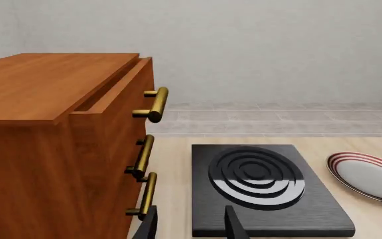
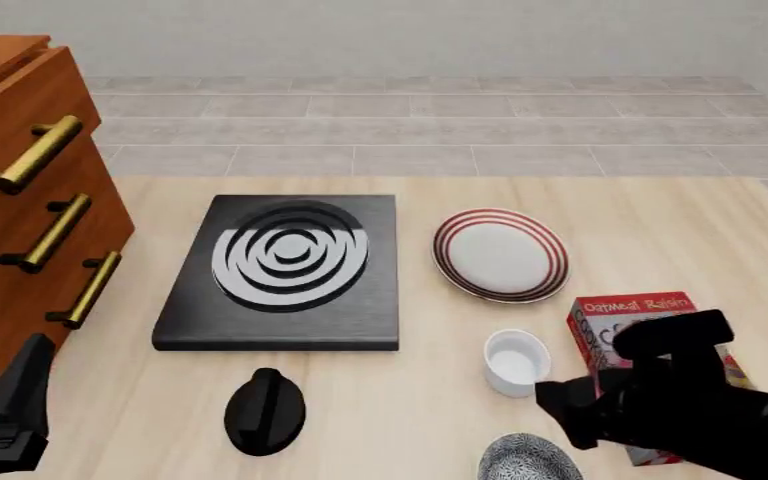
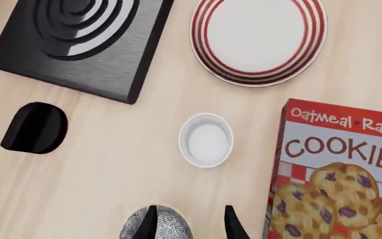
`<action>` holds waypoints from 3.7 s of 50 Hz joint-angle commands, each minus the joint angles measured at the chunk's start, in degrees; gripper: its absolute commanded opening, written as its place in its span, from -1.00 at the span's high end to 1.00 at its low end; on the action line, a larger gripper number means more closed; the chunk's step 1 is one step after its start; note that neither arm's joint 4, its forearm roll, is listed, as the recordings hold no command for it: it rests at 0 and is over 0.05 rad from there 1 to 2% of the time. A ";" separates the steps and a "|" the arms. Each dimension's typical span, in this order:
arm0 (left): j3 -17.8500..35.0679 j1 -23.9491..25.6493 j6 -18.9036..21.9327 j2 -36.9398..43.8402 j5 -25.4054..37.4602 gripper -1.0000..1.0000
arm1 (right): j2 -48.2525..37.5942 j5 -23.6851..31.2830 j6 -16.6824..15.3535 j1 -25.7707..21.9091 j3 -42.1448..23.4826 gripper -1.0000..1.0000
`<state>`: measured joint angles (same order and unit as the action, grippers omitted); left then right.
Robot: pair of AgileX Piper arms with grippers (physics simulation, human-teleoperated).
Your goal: Pick the akita bowl next to the ramekin and place it on the plate.
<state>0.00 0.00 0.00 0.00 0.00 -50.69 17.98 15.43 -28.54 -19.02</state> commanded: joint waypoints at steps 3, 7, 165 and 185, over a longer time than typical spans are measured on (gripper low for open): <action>0.00 0.00 0.00 0.00 0.00 -1.00 | -0.34 -1.04 1.18 -0.46 2.49 -1.00; 0.00 0.00 0.00 0.00 0.00 -1.00 | -0.42 -1.25 1.72 -0.84 2.94 -1.00; 0.00 0.00 0.00 0.00 0.00 -1.00 | 1.84 -5.76 3.05 0.71 8.08 1.00; 0.00 0.00 0.00 0.00 0.00 -1.00 | 8.43 0.44 1.70 3.07 3.54 1.00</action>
<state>0.00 0.00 0.00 0.00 0.00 -45.71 15.32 17.68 -26.51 -12.84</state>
